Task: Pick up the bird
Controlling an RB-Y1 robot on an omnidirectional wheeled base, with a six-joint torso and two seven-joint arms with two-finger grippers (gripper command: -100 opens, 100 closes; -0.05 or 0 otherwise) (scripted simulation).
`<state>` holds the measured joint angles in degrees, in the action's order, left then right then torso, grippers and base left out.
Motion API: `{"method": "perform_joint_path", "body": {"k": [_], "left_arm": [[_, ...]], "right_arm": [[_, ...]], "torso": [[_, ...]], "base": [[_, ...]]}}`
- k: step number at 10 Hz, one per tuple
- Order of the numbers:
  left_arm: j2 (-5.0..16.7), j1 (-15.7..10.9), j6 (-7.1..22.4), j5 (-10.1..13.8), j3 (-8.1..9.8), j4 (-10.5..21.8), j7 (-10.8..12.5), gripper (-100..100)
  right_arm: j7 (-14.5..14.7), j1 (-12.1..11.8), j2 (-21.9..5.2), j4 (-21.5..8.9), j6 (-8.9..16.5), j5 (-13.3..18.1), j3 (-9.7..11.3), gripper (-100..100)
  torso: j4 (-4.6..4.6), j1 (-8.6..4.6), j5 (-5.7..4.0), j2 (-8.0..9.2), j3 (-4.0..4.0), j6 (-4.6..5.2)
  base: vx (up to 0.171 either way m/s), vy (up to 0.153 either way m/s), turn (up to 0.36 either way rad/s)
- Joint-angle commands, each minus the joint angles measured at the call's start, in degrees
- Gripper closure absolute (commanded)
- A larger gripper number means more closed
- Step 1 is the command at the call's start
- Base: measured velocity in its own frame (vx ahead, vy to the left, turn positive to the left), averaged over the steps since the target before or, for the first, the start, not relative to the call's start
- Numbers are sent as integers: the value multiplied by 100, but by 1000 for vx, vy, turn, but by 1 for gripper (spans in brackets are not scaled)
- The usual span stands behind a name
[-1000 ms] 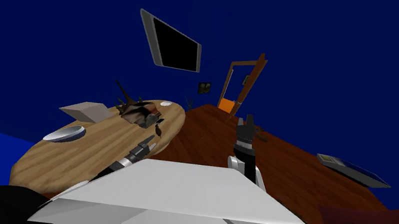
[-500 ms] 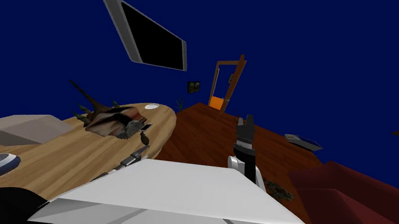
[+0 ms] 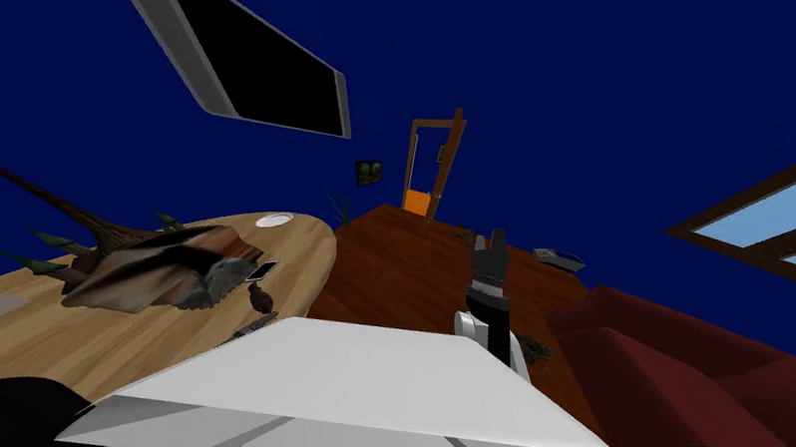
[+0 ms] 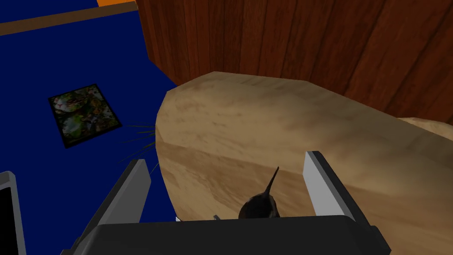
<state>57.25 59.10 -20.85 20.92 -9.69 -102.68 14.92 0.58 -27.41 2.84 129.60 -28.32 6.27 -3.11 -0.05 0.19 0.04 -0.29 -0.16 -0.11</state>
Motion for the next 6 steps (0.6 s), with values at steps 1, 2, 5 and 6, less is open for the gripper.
{"method": "perform_joint_path", "body": {"k": [1,2,5,6], "left_arm": [[191,276,119,127,26,89,27,-100],[353,421,181,230,2,261,68,-100],[643,719,306,427,-52,583,140,-100],[768,843,369,518,-86,729,171,-100]], "right_arm": [[0,0,0,0,0,0,0,0],[0,1,0,0,0,0,1,0],[0,1,0,0,0,0,0,0],[0,0,0,0,0,0,0,0]], "torso": [[0,0,0,0,0,0],[-1,-2,-1,-3,-2,6],[-3,3,0,-11,-6,5],[-4,5,1,-17,-10,4]], "base": [[63,18,-317],[80,41,-412],[83,40,-289],[97,61,-349]]}}
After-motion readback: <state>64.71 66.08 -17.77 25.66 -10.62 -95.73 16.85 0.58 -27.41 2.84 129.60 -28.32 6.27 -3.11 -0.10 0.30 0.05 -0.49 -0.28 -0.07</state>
